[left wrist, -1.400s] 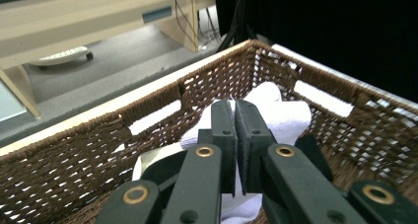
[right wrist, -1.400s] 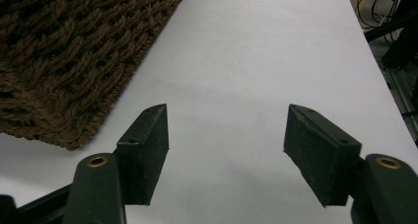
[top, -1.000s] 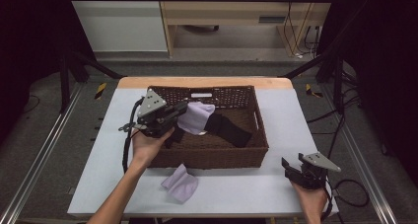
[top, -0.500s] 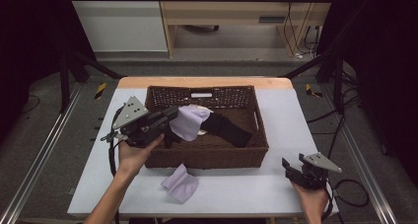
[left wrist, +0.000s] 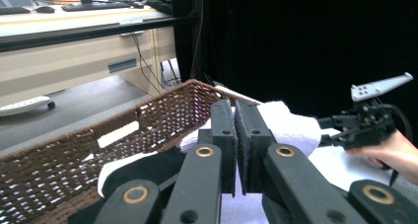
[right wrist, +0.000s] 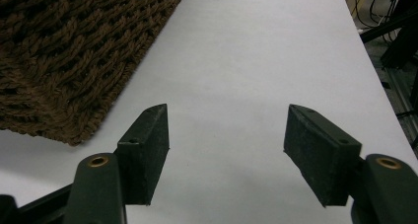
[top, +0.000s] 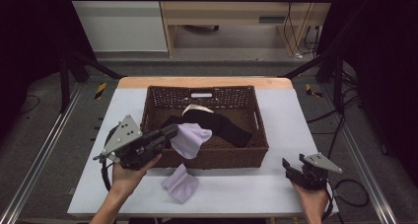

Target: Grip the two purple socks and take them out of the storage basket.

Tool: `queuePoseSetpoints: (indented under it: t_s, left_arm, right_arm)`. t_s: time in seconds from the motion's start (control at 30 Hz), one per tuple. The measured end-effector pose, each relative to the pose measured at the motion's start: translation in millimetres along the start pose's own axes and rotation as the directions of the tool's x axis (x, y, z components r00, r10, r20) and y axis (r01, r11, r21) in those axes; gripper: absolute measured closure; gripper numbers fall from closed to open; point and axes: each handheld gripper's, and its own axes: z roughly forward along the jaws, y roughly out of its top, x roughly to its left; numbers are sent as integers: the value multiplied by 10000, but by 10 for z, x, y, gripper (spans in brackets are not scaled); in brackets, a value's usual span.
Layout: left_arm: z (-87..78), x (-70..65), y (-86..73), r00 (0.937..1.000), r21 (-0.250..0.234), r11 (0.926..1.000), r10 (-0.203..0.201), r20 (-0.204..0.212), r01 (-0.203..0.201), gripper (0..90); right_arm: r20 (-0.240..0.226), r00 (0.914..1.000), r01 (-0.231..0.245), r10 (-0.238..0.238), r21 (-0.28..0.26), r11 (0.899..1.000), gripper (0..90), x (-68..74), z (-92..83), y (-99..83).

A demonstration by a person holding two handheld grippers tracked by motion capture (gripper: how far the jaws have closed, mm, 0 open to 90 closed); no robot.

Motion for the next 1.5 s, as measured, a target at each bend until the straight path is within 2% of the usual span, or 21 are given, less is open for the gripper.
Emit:
queuePoseSetpoints:
  t_s: [0.33, 0.67, 0.77, 0.8, 0.83, 0.87, 0.9, 0.93, 1.0, 1.1, 1.13, 1.17, 1.2, 1.23, 1.33, 1.4, 1.43, 1.47, 1.5]
  left_arm:
    - [21, -241, -222, 9970, 700, 9971, 253, 734, -305, 865]
    - [205, -347, -486, 9930, 1611, 9866, 54, 1183, -246, 865]
    - [309, -393, -622, 9908, 2087, 9777, -42, 1353, -243, 864]
    - [309, -393, -622, 9908, 2087, 9777, -42, 1353, -243, 864]
    - [376, -405, -701, 9898, 2335, 9722, -134, 1421, -204, 864]
    - [376, -405, -701, 9898, 2335, 9722, -134, 1421, -204, 864]
    - [451, -413, -788, 9894, 2632, 9646, -217, 1439, -171, 864]
    - [451, -413, -788, 9894, 2632, 9646, -217, 1439, -171, 864]
    - [532, -416, -876, 9890, 2939, 9557, -273, 1453, -168, 863]
    - [674, -413, -1025, 9888, 3494, 9369, -403, 1435, -125, 862]
    - [702, -414, -1055, 9890, 3587, 9334, -416, 1422, -124, 861]
    - [764, -413, -1119, 9890, 3843, 9231, -435, 1414, -144, 854]
    - [764, -413, -1119, 9890, 3843, 9231, -435, 1414, -144, 839]
    - [807, -403, -1174, 9865, 3983, 9172, -623, 1518, -33, 798]
    - [802, -374, -1183, 9876, 4076, 9130, -802, 1347, 185, 678]
    - [785, -359, -1175, 9887, 4034, 9146, -845, 1242, 275, 620]
    - [731, -323, -1152, 9906, 3911, 9193, -907, 1029, 435, 593]
    - [731, -323, -1152, 9906, 3911, 9193, -907, 1029, 435, 575]
    - [662, -282, -1134, 9923, 3792, 9235, -952, 798, 581, 553]
  right_arm:
    - [-3, 10000, -6, 6, 2, 10000, 339, 6, -1, -1]
    - [14, 10000, 47, -47, -3, 10000, 339, 5, 2, -6]
    - [-2, 10000, 46, -46, 37, 10000, 339, 8, 2, -8]
    - [-2, 10000, 46, -46, 37, 10000, 339, 8, 2, -8]
    - [0, 10000, 52, -52, 69, 10000, 339, 9, 3, -10]
    - [0, 10000, 52, -52, 69, 10000, 339, 9, 3, -10]
    - [4, 10000, 63, -64, 76, 10000, 339, 11, 5, -11]
    - [4, 10000, 63, -64, 76, 10000, 339, 11, 5, -11]
    - [-15, 10000, 38, -38, 97, 9999, 339, 15, 5, -11]
    - [-1, 10000, 45, -45, 120, 9999, 339, 17, 9, -14]
    - [1, 10000, 41, -41, 128, 9999, 339, 19, 11, -14]
    - [8, 10000, 69, -69, 129, 9999, 339, 18, 17, -16]
    - [8, 10000, 69, -69, 129, 9999, 339, 18, 17, -16]
    - [8, 10000, 73, -73, 163, 9998, 339, 19, 19, -17]
    - [12, 10000, 88, -88, 155, 9998, 339, 17, 18, -19]
    - [16, 10000, 59, -60, 161, 9999, 339, 16, 16, -19]
    - [24, 10000, 36, -37, 165, 9999, 339, 15, 15, -19]
    - [18, 10000, 47, -48, 156, 9999, 339, 16, 15, -19]
    - [12, 10000, 55, -55, 154, 9999, 339, 18, 13, -19]
